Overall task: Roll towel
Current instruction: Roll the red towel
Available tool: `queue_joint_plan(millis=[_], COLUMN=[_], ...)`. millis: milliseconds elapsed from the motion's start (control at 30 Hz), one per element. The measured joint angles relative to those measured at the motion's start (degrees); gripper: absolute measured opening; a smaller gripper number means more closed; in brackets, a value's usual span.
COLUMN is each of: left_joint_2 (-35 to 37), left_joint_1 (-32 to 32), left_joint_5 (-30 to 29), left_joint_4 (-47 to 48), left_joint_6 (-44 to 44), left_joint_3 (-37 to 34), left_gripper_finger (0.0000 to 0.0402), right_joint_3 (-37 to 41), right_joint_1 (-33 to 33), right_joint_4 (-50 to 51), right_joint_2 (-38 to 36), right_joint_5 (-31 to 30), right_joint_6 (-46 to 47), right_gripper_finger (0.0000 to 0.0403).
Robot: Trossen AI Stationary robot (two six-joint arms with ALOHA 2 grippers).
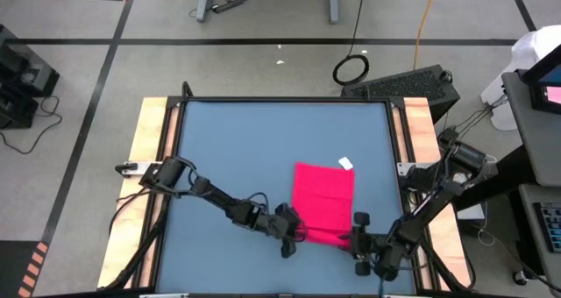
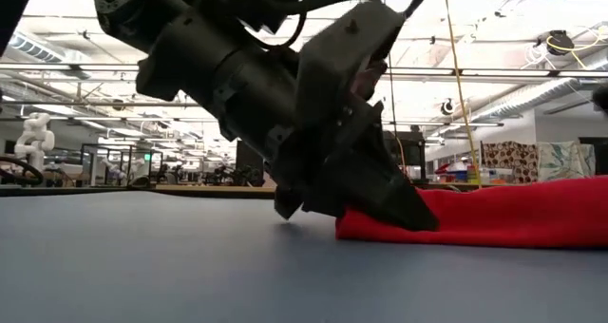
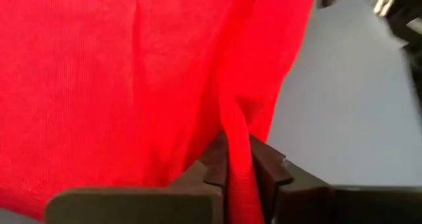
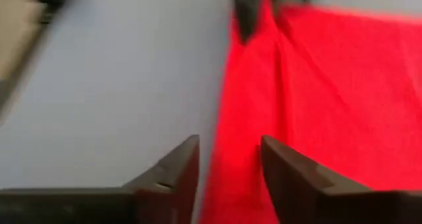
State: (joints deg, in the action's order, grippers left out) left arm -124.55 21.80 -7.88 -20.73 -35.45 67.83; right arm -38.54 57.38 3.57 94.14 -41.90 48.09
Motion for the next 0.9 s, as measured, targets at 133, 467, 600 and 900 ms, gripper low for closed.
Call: queue_joint_plan(millis=[133, 467, 600, 900], left_joint_2=[0.3, 0.4, 0.4, 0.3], left_joint_1=[-1.0, -2.1, -2.0, -2.0], left_joint_5=[3.8, 5.5, 5.6, 6.2], left_joint_4=[0.3, 0.2, 0.1, 0.2], left_joint_6=[-4.4, -11.6, -12.8, -13.3], left_joint_3=[0.0, 0.1, 0.1, 0.0], left_gripper_finger=[0.0032, 0.0019, 0.0025, 0.0026], right_joint_3=[0.0, -0.1, -0.1, -0.1], right_joint_1=[3.7, 9.4, 9.0, 6.0], right_joint_4=[-0.3, -8.8, -13.5, -14.9], right_joint_2=[-4.6, 5.7, 11.0, 17.0], right_joint_5=[-1.4, -17.0, -21.6, -22.7], right_joint_6=[-9.1, -11.7, -10.7, -3.0], right_gripper_finger=[0.0197, 0.0220, 0.0225, 0.0228])
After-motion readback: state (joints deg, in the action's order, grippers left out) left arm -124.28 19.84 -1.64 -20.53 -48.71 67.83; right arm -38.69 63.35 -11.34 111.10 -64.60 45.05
